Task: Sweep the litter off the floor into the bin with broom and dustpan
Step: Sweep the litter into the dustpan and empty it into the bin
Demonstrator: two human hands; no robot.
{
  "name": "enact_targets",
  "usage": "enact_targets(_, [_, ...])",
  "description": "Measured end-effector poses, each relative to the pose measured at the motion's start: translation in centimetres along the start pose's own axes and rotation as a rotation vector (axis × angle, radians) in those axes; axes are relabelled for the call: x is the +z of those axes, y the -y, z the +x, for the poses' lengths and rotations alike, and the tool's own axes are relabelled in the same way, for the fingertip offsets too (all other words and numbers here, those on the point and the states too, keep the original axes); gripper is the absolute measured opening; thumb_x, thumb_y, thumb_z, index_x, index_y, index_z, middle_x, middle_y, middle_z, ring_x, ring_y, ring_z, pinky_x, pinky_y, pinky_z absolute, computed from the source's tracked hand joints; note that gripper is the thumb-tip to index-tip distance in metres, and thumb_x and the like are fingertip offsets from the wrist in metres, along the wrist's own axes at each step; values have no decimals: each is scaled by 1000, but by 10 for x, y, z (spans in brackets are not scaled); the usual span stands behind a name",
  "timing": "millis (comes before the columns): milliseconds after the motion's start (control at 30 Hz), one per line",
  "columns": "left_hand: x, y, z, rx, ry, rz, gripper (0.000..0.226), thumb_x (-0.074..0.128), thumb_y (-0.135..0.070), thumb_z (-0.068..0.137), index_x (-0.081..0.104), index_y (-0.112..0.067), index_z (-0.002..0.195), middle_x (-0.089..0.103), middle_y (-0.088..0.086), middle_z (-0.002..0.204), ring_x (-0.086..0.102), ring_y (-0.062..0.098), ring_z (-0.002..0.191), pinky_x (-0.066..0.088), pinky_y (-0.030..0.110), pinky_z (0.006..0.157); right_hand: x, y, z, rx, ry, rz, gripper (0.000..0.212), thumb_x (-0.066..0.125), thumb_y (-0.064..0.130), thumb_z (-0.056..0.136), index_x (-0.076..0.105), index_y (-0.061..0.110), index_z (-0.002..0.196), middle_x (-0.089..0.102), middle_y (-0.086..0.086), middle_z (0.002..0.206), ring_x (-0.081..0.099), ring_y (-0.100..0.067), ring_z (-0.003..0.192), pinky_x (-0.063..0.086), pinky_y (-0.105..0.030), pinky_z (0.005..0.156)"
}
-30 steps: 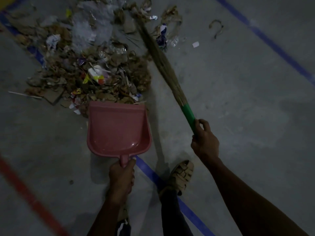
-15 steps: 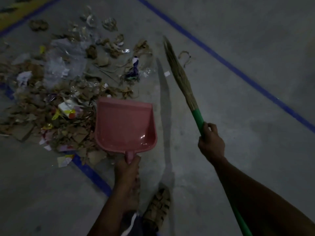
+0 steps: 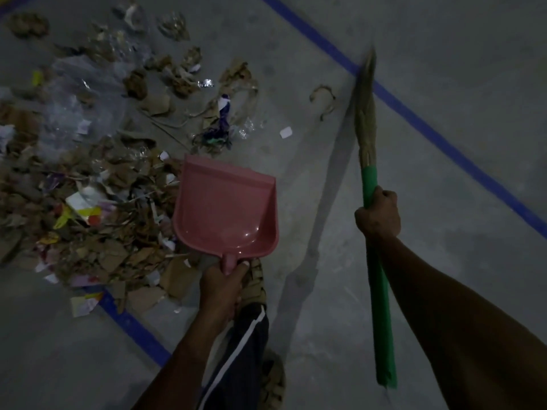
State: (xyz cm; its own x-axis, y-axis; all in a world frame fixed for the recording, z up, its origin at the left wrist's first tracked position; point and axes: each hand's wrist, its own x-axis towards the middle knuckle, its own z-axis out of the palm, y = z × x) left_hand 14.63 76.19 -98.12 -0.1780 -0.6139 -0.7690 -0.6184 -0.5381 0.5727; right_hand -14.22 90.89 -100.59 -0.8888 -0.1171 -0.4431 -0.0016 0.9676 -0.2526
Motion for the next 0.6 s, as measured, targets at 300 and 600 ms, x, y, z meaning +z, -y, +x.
enact_targets(300, [-21, -30, 38, -48, -42, -40, 29, 71, -18, 93, 54, -9, 72, 46, 8, 54, 39, 15, 37, 28, 18, 35, 28, 47, 40, -137, 122, -97, 49, 63, 8, 83, 46, 12, 128, 50, 0, 108, 50, -13, 68, 52, -35, 58])
enact_targets(600, [-62, -29, 57, -124, -147, -157, 22, 68, -15, 96, 55, -9, 80, 48, 3, 52, 41, 15, 38, 30, 19, 36, 93, 141, 5, -552, 301, -366, 57, 58, 13, 86, 41, 18, 140, 33, 0, 145, 61, -31, 81, 57, -40, 62])
